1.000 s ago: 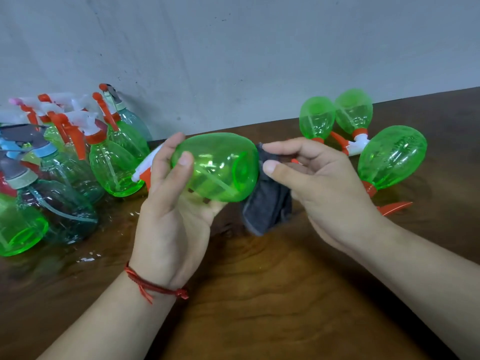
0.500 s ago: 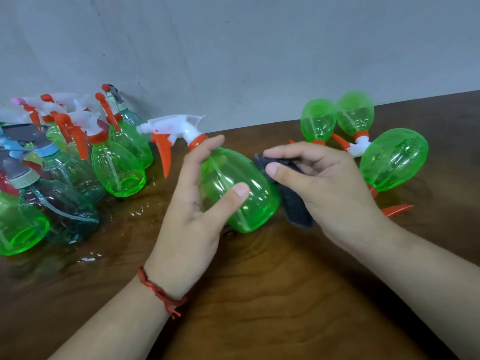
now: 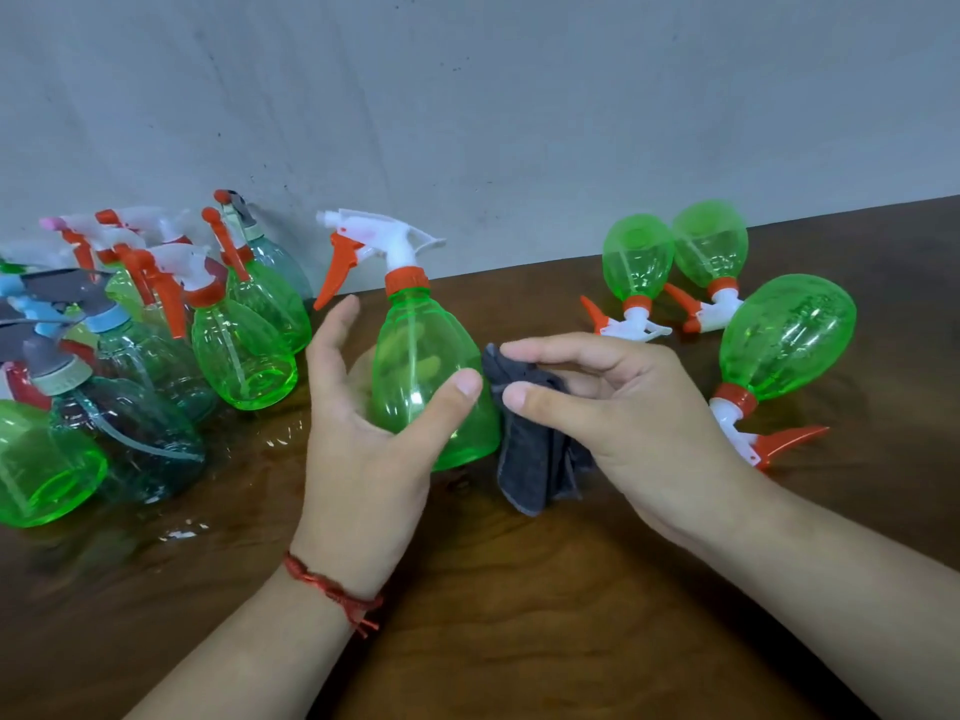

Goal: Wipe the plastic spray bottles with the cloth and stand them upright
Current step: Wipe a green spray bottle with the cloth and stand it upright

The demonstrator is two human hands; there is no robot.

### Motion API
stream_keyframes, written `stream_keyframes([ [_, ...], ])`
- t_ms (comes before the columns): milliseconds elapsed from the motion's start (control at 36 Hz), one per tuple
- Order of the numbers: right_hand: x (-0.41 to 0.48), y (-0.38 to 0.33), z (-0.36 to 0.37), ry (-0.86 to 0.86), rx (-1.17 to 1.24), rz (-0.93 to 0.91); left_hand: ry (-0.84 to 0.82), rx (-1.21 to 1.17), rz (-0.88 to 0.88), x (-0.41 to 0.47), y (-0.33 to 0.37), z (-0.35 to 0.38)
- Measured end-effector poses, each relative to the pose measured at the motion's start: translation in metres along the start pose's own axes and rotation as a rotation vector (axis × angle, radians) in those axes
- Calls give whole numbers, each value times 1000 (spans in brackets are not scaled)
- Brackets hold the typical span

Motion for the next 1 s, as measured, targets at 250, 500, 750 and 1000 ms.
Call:
stream_keyframes([
  [250, -3, -42, -15, 151, -431, -550, -214, 167, 26, -6, 4, 11],
  [500, 4, -45, -25, 210, -667, -662, -493, 216, 24, -20, 3, 30],
  [750, 10, -50, -38, 304, -584, -608, -567, 331, 68, -27, 8, 39],
  [1000, 1, -64, -32, 321, -735, -780, -505, 780, 344, -27, 22, 39],
])
Point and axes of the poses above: each hand's wrist, its own x-axis towards the middle knuckle, its own z-axis out of the palm, y = z × x, the point moved 6 cm from there along x, towards the middle knuckle, and after that the axes turned 4 degrees about y, right-handed, at the moved point
